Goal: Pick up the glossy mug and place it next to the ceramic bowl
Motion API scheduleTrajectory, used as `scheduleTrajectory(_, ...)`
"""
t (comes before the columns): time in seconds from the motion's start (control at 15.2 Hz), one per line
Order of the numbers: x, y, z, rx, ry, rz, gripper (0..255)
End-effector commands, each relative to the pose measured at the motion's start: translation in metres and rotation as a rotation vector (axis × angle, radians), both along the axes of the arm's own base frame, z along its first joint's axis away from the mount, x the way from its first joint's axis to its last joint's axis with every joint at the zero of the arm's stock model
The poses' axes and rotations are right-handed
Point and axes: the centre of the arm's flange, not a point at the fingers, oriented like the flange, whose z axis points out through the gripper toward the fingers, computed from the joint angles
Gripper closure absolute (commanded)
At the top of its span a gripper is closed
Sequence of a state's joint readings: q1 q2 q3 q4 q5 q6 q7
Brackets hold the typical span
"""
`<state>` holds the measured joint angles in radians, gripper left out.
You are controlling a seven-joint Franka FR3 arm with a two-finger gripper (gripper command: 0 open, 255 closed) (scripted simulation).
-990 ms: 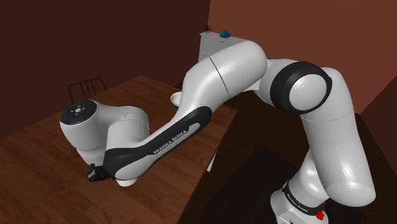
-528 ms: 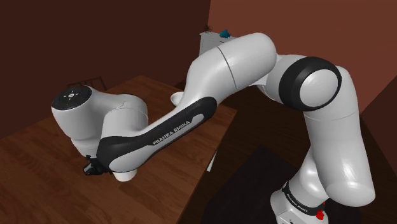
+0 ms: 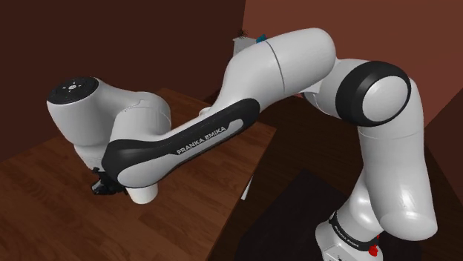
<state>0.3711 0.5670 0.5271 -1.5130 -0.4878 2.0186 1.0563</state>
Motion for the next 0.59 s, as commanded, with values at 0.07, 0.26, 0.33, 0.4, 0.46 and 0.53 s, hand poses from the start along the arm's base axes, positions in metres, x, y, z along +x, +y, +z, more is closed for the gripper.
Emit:
scheduleTrajectory(0.07,0.0,0.0,0.016,0.0,0.0,0.0,255)
scheduleTrajectory(0.26,0.009,-0.025,0.02,0.0,0.0,0.0,255)
scheduleTrajectory(0.33,0.013,-0.037,0.02,0.0,0.0,0.0,255)
scheduleTrajectory(0.4,0.017,-0.05,0.02,0.0,0.0,0.0,255)
scheduleTrajectory(0.46,0.021,-0.062,0.02,0.0,0.0,0.0,255)
scheduleTrajectory(0.53,0.026,-0.075,0.02,0.0,0.0,0.0,255)
